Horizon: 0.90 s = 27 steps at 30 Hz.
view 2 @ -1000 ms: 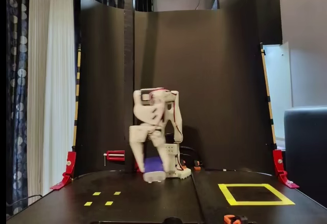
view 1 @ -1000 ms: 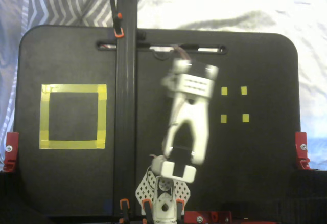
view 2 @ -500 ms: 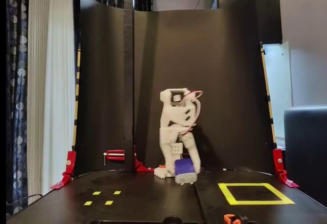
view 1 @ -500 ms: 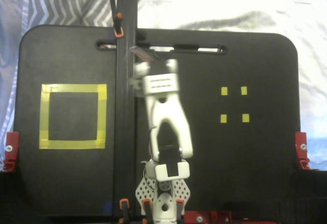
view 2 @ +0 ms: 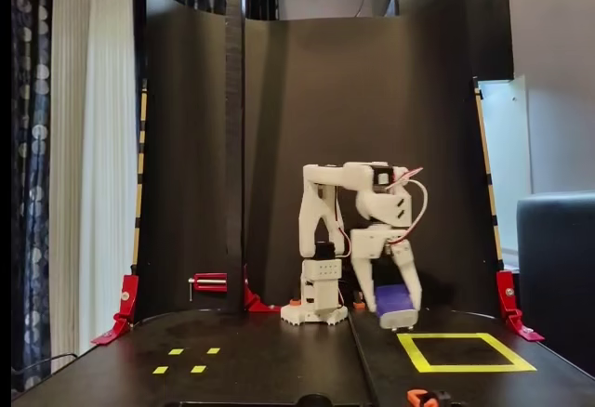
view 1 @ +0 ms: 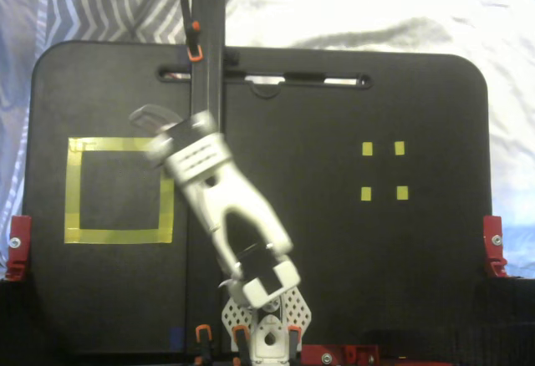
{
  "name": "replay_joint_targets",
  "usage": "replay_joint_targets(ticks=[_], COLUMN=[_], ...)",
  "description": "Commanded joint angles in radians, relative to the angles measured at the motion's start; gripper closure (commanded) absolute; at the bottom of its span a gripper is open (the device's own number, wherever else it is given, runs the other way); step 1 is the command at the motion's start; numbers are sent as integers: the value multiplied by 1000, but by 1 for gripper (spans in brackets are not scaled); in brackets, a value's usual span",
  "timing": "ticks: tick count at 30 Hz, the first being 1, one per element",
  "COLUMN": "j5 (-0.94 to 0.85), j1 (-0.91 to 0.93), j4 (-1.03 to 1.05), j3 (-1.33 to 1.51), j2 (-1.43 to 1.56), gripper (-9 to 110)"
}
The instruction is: Grasp a block and put it in the designated area.
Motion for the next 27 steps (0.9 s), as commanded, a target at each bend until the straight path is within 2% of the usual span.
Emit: replay_joint_targets(ticks=[1, 11, 27], j5=[49, 158, 183], j1=[-60, -184, -215], j4=[-12, -95, -210], j3=[-3, -3, -3], j2=[0, -83, -209], gripper=[78, 78, 78])
